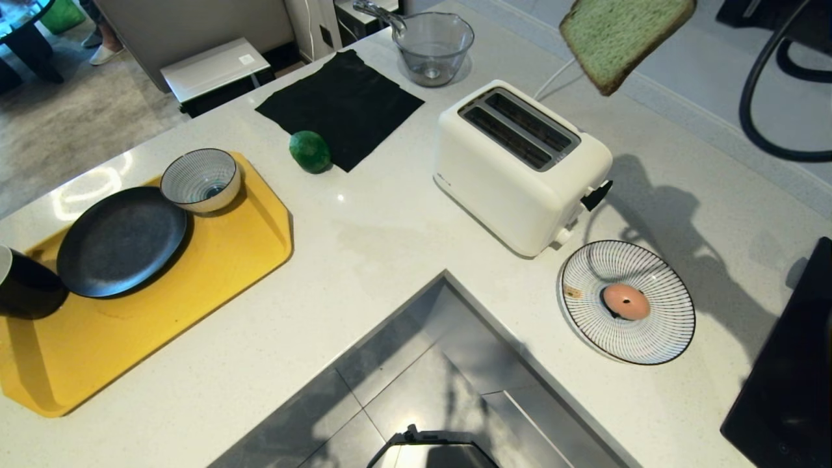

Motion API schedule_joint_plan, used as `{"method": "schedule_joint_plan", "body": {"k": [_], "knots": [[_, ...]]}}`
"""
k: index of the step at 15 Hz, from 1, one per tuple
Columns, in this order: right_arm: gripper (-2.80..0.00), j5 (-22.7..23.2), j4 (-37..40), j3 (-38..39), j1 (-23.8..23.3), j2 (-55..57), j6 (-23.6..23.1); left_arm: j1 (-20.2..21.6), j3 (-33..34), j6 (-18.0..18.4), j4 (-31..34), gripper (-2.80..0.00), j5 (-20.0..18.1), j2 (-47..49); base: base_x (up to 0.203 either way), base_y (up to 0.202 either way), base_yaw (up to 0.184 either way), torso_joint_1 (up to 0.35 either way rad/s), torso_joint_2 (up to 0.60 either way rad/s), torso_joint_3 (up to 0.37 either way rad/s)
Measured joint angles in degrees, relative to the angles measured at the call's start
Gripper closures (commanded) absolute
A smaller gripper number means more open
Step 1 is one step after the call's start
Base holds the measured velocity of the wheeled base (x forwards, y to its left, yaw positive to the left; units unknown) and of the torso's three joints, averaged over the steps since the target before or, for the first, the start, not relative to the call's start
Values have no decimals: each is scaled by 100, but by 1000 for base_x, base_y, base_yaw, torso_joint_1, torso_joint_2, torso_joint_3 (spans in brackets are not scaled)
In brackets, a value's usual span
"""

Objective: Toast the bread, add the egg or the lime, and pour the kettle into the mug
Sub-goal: Put the baked bread on a plate

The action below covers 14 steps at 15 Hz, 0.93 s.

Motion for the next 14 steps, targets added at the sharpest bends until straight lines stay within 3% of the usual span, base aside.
{"method": "schedule_joint_plan", "body": {"k": [2, 5, 9, 14], "knots": [[0, -327, 13, 77, -17, -353, 401, 0, 0, 3, 0, 0, 0, 0, 0, 0, 0, 0, 0, 0], [0, -361, 194, 196, -96, -787, 519, 0, 0, 2, 0, 0, 0, 0, 0, 0, 0, 0, 0, 0], [0, -467, 771, 161, -118, -1099, 280, 0, 0, 4, 0, 0, -1, 0, 0, 0, 0, 0, 0, 0], [0, -1228, 1156, 66, -126, -1239, -10, 0, 0, 5, 0, 0, 2, 0, 0, 0, 0, 0, 0, 0]]}}
